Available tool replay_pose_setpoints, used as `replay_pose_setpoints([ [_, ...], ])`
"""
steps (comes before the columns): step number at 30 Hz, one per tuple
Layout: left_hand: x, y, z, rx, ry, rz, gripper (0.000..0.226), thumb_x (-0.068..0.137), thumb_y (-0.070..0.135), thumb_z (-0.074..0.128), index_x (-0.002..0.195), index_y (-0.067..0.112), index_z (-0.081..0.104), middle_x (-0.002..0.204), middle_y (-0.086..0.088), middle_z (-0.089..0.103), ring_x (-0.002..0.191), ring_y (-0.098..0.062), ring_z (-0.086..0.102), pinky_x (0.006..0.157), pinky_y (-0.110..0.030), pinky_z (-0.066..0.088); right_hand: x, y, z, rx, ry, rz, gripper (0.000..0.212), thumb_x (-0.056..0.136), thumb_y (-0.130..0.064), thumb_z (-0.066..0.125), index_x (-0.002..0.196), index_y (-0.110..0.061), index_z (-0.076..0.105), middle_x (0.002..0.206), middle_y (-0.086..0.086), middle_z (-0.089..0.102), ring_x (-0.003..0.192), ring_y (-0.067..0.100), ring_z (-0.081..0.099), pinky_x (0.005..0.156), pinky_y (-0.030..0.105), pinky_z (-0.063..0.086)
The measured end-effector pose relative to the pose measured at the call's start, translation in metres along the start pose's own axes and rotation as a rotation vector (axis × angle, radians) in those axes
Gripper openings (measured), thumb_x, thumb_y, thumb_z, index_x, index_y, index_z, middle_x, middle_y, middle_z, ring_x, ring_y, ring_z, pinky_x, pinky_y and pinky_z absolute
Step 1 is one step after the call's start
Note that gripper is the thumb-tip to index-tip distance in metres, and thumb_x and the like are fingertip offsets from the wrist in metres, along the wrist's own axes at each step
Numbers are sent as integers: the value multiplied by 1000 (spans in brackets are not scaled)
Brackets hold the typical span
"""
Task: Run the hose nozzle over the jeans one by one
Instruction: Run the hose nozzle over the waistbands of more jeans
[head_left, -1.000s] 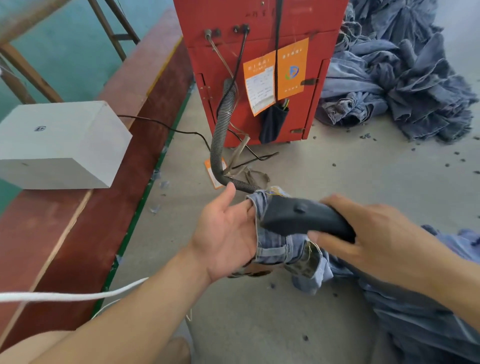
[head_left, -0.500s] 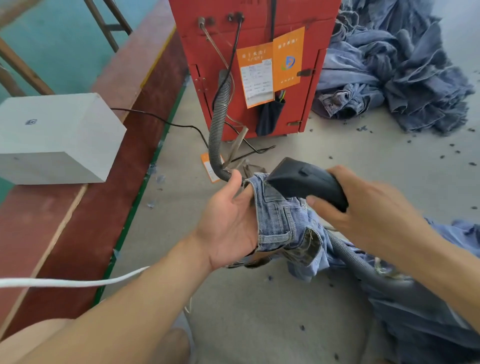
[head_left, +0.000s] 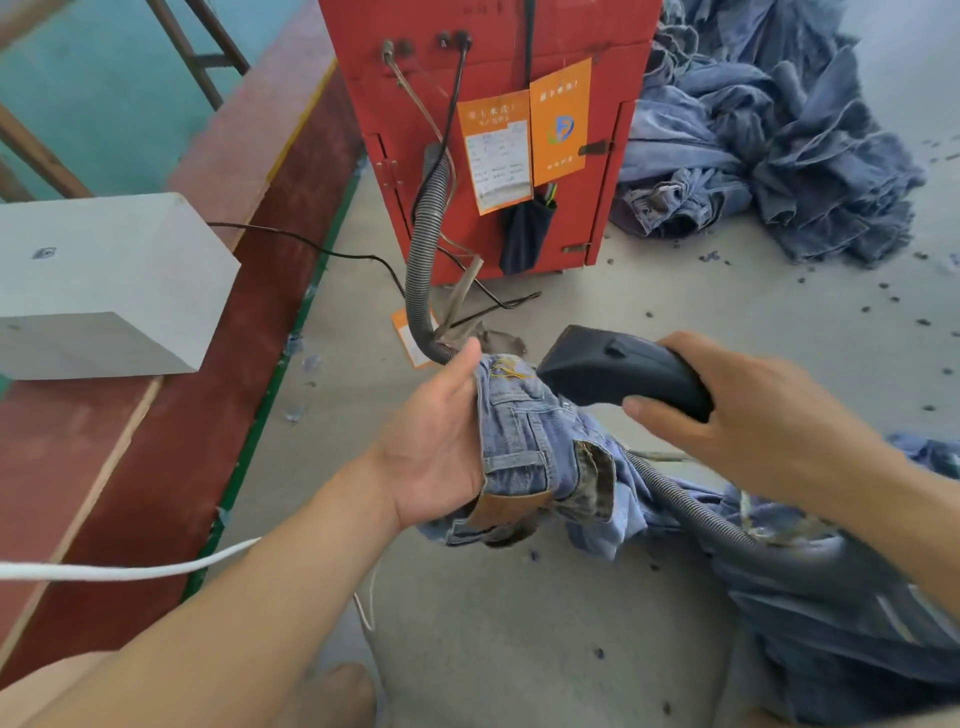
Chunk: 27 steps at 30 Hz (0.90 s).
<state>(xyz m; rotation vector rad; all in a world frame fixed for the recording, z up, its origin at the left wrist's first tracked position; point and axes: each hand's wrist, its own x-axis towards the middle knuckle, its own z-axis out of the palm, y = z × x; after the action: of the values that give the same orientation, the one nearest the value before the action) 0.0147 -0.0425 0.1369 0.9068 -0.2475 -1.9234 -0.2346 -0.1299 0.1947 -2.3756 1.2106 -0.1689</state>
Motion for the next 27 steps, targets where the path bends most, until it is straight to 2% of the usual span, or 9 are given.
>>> replay_pose_setpoints([
  [3,1,-4,-6,192,255,-21,78,84,16,76,153,7,41,129,-17,70,110,-32,72,90,-46,61,-3,13,-8,13,-44,3,26,84,-67,55,96,-44,52,78,-30,64,70,-8,60,46,18,40],
  [5,2,-5,-12,273,390,-17,66,82,-4,73,144,0,50,122,-22,72,95,-34,74,82,-46,63,-5,15,-9,26,-65,-1,24,85,-65,56,96,-45,51,84,-38,60,70,-5,61,46,19,39],
  [10,3,-4,-17,166,490,-16,22,98,-3,56,117,-8,67,110,-25,73,84,-31,73,79,-42,63,-14,19,-8,84,-89,-50,23,84,-67,58,102,-54,51,77,-26,67,59,3,63,51,23,49],
  [12,2,-4,-14,92,476,20,22,104,-2,47,110,-4,67,102,-23,75,80,-30,75,72,-42,64,-18,19,-5,59,-149,-73,30,82,-73,54,105,-53,52,76,-22,68,60,3,64,51,26,50],
  [15,2,-5,-12,47,431,32,32,108,1,37,129,1,61,116,-24,73,87,-31,76,73,-42,65,-17,16,11,12,-242,-85,31,85,-73,51,107,-51,50,75,-19,69,65,1,65,57,25,51],
  [18,0,-4,-9,124,388,-11,34,109,13,43,138,7,59,116,-20,75,88,-28,77,70,-40,65,-3,13,24,-17,-105,13,29,88,-66,52,106,-44,49,69,-13,62,58,5,59,50,23,41],
  [21,-3,-2,-8,237,336,-78,37,96,26,65,126,6,70,118,-20,74,94,-31,76,78,-45,64,9,18,15,82,8,104,23,93,-57,60,100,-37,51,61,-7,60,50,8,57,47,28,40],
  [24,-3,-4,-12,298,321,-50,36,75,16,78,109,5,78,113,-23,73,86,-32,75,80,-49,62,0,27,-2,210,-101,48,18,88,-56,64,94,-41,55,67,-12,66,45,9,58,42,22,44],
  [27,-2,-8,-17,318,292,-1,28,82,-1,69,105,9,80,108,-24,72,85,-32,73,83,-48,61,-9,20,1,132,-251,-1,19,87,-61,61,98,-47,55,76,-18,67,59,5,61,54,14,45],
])
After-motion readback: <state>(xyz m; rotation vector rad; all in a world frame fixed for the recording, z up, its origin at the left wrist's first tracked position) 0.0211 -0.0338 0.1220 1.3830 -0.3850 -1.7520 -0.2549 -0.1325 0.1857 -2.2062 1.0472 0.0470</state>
